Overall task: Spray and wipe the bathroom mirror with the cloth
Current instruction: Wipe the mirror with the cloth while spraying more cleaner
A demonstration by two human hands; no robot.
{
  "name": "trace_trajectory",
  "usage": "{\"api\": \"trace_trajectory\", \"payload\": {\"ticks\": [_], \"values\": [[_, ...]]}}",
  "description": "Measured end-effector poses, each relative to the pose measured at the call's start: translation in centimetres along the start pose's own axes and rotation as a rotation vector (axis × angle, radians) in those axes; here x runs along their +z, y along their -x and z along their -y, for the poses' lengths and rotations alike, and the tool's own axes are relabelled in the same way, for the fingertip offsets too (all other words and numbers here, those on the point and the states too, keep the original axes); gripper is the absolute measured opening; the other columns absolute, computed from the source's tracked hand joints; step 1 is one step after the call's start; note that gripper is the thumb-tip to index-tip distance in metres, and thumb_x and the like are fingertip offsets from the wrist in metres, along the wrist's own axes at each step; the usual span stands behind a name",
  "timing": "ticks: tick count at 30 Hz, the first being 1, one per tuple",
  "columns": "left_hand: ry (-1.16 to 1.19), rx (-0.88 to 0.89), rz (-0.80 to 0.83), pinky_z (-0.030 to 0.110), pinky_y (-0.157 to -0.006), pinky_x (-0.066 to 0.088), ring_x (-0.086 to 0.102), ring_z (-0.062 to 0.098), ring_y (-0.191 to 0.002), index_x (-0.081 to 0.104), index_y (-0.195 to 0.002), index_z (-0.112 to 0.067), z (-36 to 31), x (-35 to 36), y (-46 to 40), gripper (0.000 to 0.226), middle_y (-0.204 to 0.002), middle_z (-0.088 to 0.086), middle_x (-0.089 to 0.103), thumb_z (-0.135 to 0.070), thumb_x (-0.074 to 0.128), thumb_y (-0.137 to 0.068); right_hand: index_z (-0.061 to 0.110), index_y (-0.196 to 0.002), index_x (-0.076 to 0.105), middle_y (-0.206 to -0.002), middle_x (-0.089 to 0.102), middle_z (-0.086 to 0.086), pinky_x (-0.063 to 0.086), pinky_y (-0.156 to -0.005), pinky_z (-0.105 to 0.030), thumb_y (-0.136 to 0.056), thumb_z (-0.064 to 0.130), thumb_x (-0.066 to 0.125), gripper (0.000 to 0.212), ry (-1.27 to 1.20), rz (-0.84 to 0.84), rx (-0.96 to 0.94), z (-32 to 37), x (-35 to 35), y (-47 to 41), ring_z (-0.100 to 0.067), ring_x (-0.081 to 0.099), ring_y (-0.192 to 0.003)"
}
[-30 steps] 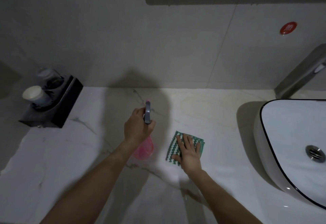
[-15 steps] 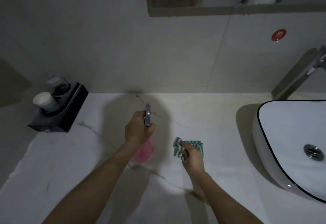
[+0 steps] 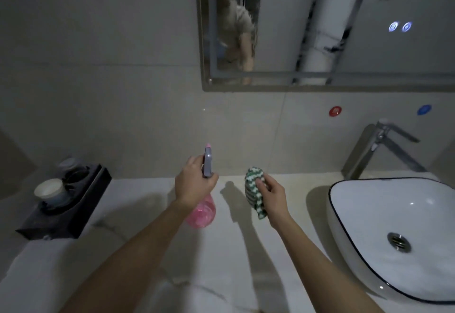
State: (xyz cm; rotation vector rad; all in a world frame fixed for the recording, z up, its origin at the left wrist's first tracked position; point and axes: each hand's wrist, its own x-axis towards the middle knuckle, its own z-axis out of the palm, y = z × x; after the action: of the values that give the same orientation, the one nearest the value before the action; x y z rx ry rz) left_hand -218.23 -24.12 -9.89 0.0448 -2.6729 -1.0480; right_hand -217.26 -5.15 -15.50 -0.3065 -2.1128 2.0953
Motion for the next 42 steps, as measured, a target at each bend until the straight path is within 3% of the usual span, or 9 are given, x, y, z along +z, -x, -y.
{"api": "trace_trajectory", "payload": {"ticks": [2, 5, 9, 16, 26, 30, 36, 38, 42], "values": [[-0.013, 0.040, -0.037, 0.034, -0.075, 0.047, 0.061, 0.030, -0.093, 0.062, -0.109, -0.017, -1.5, -1.6, -1.7, 0.033, -0.109, 0.003, 0.061, -0.024, 0.063, -0.077, 0.003, -0.116, 0.062, -0.088, 0.067, -0.004, 0.050, -0.065, -0.017, -0.094, 0.007, 0.054, 0.023, -0.033, -0.015, -0.076, 3.4, 0.5, -1.4, -0.001, 0.062, -0.070], [0.030, 0.097, -0.117, 0.036, -0.076, 0.049, 0.061, 0.032, -0.093, 0.063, -0.104, -0.014, -4.0, -4.1, -4.1, 0.040, -0.107, 0.005, 0.062, -0.032, 0.057, -0.070, 0.003, -0.113, 0.064, -0.079, 0.066, -0.003, 0.049, -0.059, -0.021, -0.095, 0.007, 0.053, 0.022, -0.082, -0.051, -0.193, 9.0, 0.8, -4.1, -0.003, 0.059, -0.062], [0.083, 0.120, -0.241, 0.041, -0.077, 0.051, 0.062, 0.032, -0.093, 0.062, -0.103, -0.015, -7.6, -6.8, -6.9, 0.041, -0.108, 0.005, 0.064, -0.034, 0.055, -0.066, 0.014, -0.113, 0.062, -0.091, 0.068, -0.007, 0.050, -0.073, -0.033, -0.095, 0.010, 0.053, 0.020, -0.173, -0.076, -0.349, 17.2, 1.1, -7.3, -0.016, 0.062, -0.080], [0.049, 0.145, -0.364, 0.038, -0.075, 0.050, 0.061, 0.029, -0.087, 0.062, -0.098, -0.014, -12.0, -10.2, -11.1, 0.029, -0.100, 0.004, 0.064, -0.028, 0.058, -0.073, 0.012, -0.131, 0.054, -0.127, 0.060, -0.006, 0.047, -0.097, -0.033, -0.097, 0.020, 0.053, 0.036, -0.179, -0.042, -0.557, 27.5, 2.7, -11.3, -0.014, 0.055, -0.114], [0.003, 0.372, -0.409, 0.029, -0.065, 0.042, 0.058, 0.020, -0.079, 0.062, -0.100, -0.016, -17.3, -17.8, -19.0, 0.039, -0.097, -0.002, 0.059, -0.036, 0.052, -0.068, 0.013, -0.135, 0.050, -0.134, 0.055, -0.003, 0.039, -0.103, -0.029, -0.098, 0.020, 0.049, 0.038, -0.143, -0.252, -0.890, 40.9, 5.7, -14.9, -0.016, 0.049, -0.123], [0.045, 0.457, -0.457, 0.028, -0.068, 0.042, 0.058, 0.017, -0.084, 0.062, -0.102, -0.018, -17.7, -20.6, -22.9, 0.023, -0.099, -0.003, 0.060, -0.019, 0.064, -0.079, 0.020, -0.134, 0.051, -0.138, 0.051, -0.003, 0.035, -0.109, -0.040, -0.097, 0.015, 0.048, 0.038, 0.074, -0.355, -1.157, 45.7, 8.0, -17.0, -0.020, 0.043, -0.130], [0.012, 0.597, -0.505, 0.027, -0.068, 0.038, 0.056, 0.016, -0.083, 0.059, -0.097, -0.023, -19.7, -25.7, -28.5, 0.020, -0.104, -0.003, 0.061, -0.019, 0.065, -0.078, 0.018, -0.131, 0.056, -0.144, 0.045, -0.005, 0.000, -0.115, -0.037, -0.086, 0.002, 0.060, 0.048, 0.689, -0.779, -1.466, 50.0, 12.8, -22.4, -0.027, 0.034, -0.138], [0.042, 0.626, -0.532, 0.026, -0.064, 0.038, 0.056, 0.016, -0.081, 0.059, -0.098, -0.024, -20.1, -26.5, -29.5, 0.022, -0.101, -0.003, 0.061, -0.026, 0.061, -0.076, 0.017, -0.131, 0.055, -0.143, 0.046, -0.007, 0.005, -0.114, -0.041, -0.088, 0.009, 0.060, 0.045, 0.759, -0.888, -1.545, 50.3, 13.7, -23.8, -0.029, 0.039, -0.134], [0.097, 0.636, -0.535, 0.020, -0.057, 0.036, 0.056, 0.014, -0.078, 0.057, -0.094, -0.027, -19.4, -26.2, -30.2, 0.029, -0.095, -0.005, 0.059, -0.033, 0.051, -0.067, 0.017, -0.145, 0.036, -0.153, 0.030, -0.008, 0.002, -0.114, -0.046, -0.100, 0.040, 0.029, 0.051, 0.903, -0.864, -1.556, 49.8, 13.0, -24.1, -0.026, 0.025, -0.142]]}}
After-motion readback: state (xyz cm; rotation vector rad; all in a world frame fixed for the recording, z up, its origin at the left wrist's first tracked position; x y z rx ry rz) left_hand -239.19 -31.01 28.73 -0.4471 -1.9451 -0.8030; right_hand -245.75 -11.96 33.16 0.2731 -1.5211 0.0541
